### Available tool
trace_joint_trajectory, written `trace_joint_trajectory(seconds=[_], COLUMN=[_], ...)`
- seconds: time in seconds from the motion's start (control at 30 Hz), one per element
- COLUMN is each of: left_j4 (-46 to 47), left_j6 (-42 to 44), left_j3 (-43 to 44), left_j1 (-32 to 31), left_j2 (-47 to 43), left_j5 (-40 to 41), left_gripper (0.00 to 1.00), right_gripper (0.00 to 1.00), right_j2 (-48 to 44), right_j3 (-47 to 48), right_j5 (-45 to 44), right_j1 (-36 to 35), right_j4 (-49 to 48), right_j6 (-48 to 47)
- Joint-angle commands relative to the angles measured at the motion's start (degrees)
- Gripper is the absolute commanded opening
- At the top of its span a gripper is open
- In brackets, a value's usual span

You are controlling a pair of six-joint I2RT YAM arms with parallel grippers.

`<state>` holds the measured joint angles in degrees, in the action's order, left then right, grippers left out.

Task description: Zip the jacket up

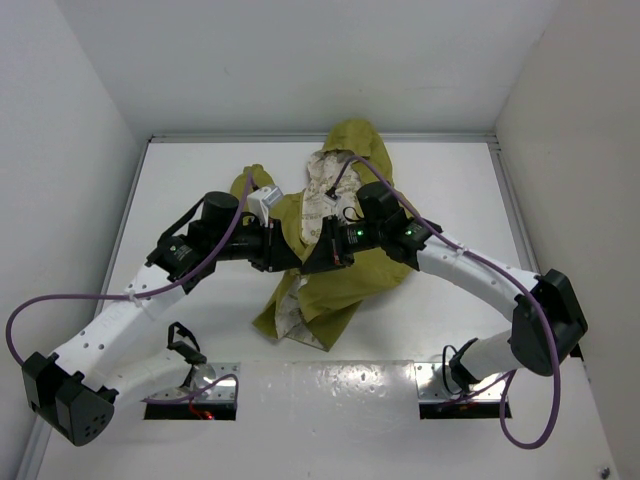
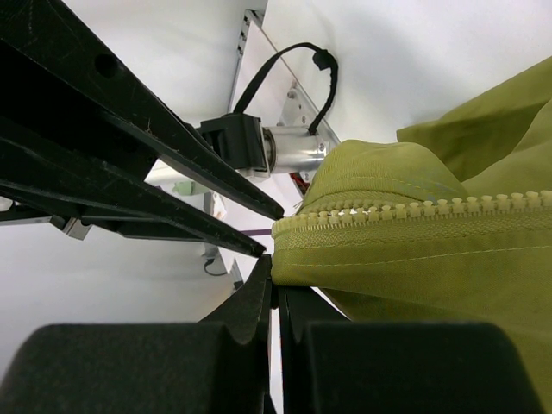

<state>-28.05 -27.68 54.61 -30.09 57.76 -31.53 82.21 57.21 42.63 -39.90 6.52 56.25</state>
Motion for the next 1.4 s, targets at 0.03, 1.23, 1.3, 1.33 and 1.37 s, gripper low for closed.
trace_joint_trajectory(seconds=[0.03,1.23,1.3,1.33,1.37], left_j4=[1.07,3.62,4.14,4.15,4.67], left_j6=[-0.71,-1.94,-1.94,-2.46,-2.46], left_j3=[0.94,5.85,7.43,8.05,8.06], left_j1=[-1.03,-1.03,-0.51,-0.5,-0.5], left_j2=[-0.1,1.56,1.57,1.57,1.57], left_j5=[0.77,1.2,2.0,2.87,3.57], left_gripper=[0.23,0.0,0.0,0.0,0.0], right_gripper=[0.0,0.0,0.0,0.0,0.0], right_j2=[-2.23,-1.97,-2.06,-2.49,-2.5], right_j3=[0.1,-0.17,-0.52,-0.52,-0.87], right_j5=[1.49,3.07,3.07,3.07,3.16], right_j1=[0.08,-1.58,-1.67,-1.85,-2.02], right_j4=[-3.45,-1.26,-0.2,0.06,0.42], right_j6=[0.97,-4.47,-5.62,-5.97,-6.24])
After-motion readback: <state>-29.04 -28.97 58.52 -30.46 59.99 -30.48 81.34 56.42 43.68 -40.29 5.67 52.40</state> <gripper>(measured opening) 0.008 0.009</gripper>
